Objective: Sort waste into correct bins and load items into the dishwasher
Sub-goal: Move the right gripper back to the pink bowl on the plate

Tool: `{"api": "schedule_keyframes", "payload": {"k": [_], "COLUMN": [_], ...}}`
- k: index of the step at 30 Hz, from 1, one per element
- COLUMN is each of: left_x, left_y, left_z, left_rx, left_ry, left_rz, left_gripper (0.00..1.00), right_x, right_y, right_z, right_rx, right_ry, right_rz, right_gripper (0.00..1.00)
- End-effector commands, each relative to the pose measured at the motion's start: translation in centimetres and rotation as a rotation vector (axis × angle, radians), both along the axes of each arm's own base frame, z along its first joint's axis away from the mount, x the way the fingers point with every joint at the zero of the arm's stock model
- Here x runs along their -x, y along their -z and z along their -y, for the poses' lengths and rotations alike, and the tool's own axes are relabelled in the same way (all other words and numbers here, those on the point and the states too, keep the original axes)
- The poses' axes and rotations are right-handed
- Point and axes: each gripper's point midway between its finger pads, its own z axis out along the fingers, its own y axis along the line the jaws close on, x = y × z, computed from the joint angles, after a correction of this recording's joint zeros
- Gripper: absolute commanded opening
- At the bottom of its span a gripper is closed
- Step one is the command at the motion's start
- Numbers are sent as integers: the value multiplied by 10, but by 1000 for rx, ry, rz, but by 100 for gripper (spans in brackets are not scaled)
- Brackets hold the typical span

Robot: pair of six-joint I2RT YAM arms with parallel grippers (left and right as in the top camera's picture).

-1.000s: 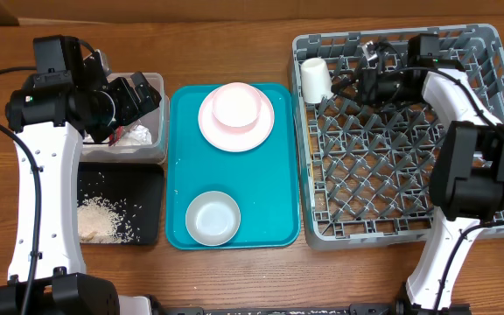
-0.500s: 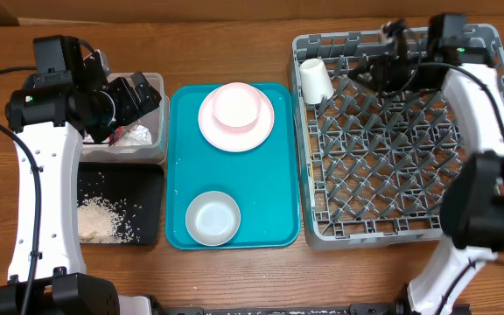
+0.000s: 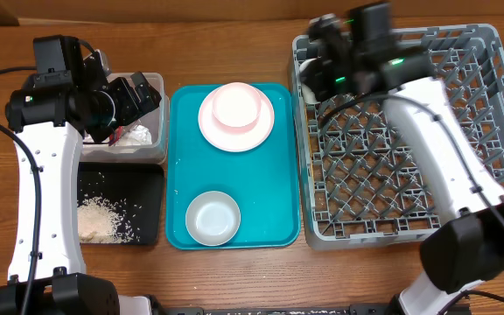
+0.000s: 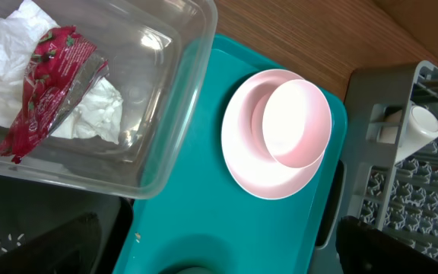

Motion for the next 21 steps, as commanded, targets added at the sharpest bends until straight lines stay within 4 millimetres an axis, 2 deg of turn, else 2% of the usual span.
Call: {"api": "schedule_keyframes", "payload": {"k": [1, 3, 5, 6, 7, 8, 10, 21], "left_x": [-2, -2, -2, -2, -2, -2, -2, -2], "left_y": [-4, -4, -4, -4, -4, -4, -4, -4], "left_z": [0, 0, 0, 0, 0, 0, 0, 0], "left_rx": [1, 2, 2, 2, 2, 2, 2, 2], "left_ry": [11, 11, 10, 11, 10, 11, 11, 11], "left_rz": [14, 14, 14, 14, 13, 14, 14, 14], "left_gripper": [100, 100, 100, 100, 100, 100, 100, 100], "right_x": [9, 23, 31, 37, 38, 40, 40, 26], "right_y": [-4, -1, 4, 11, 14, 22, 32, 90], "right_z": [-28, -52, -68, -81, -86, -94, -100, -121], "right_rx": [133, 166, 187, 213, 225, 234, 242, 255], "right_ry": [-16, -92, -133, -153, -157, -177, -189, -246], "right_rz": [95, 118, 124, 131, 137, 133, 122, 74], "right_gripper": [21, 25, 28, 30, 32, 40, 44, 53]}}
